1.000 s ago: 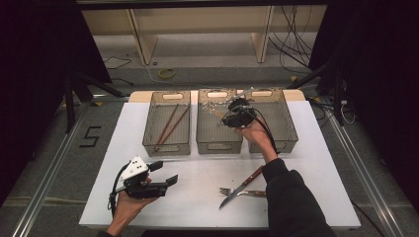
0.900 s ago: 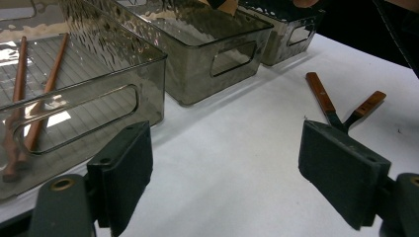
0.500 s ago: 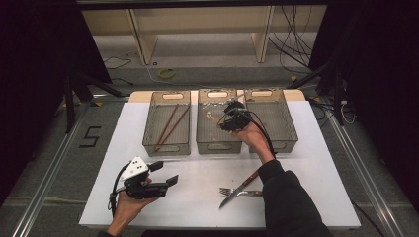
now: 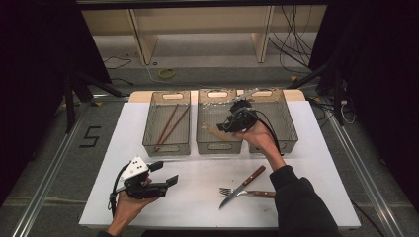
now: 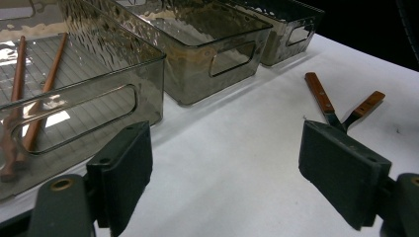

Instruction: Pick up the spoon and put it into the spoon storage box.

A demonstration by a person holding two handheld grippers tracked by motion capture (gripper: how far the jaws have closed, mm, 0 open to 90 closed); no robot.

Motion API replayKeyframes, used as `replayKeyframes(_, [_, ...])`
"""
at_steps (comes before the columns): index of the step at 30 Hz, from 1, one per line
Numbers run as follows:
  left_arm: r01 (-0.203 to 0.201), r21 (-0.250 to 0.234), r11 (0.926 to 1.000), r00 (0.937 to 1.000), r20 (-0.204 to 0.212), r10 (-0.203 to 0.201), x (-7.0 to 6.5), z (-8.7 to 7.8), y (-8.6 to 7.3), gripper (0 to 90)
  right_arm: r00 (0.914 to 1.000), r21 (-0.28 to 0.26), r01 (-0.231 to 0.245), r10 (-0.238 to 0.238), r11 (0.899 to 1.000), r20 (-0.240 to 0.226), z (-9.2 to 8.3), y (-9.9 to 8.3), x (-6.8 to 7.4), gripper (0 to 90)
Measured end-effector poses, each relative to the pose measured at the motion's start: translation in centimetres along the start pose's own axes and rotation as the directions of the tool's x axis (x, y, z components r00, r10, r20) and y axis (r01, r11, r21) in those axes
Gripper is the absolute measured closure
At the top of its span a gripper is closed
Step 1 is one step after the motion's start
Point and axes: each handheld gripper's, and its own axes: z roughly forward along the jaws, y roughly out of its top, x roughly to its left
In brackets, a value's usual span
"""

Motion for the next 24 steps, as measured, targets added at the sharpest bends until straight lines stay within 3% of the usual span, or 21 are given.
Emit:
replayKeyframes(11, [0.004, -0.004, 1.0000, 1.0000, -0.004, -0.004, 0.0, 0.0, 0.0, 20.2, 0.9970, -0.029, 0.055, -0.056, 0.998, -0.054, -2.9, -3.5, 2.1, 40.4])
replayKeyframes(19, [0.004, -0.005, 1.0000, 1.0000, -0.005, -0.004, 0.0, -0.1, 0.0, 20.1, 0.9967, -0.014, 0.047, -0.048, 0.999, -0.065, -3.3, -6.7, 2.2, 38.9])
replayKeyframes(24, [0.005, -0.005, 1.0000, 1.0000, -0.006, -0.005, 0.1, -0.1, 0.0, 20.1, 0.9976, -0.010, 0.044, -0.044, 0.999, -0.054, -3.6, -8.4, 1.9, 42.8])
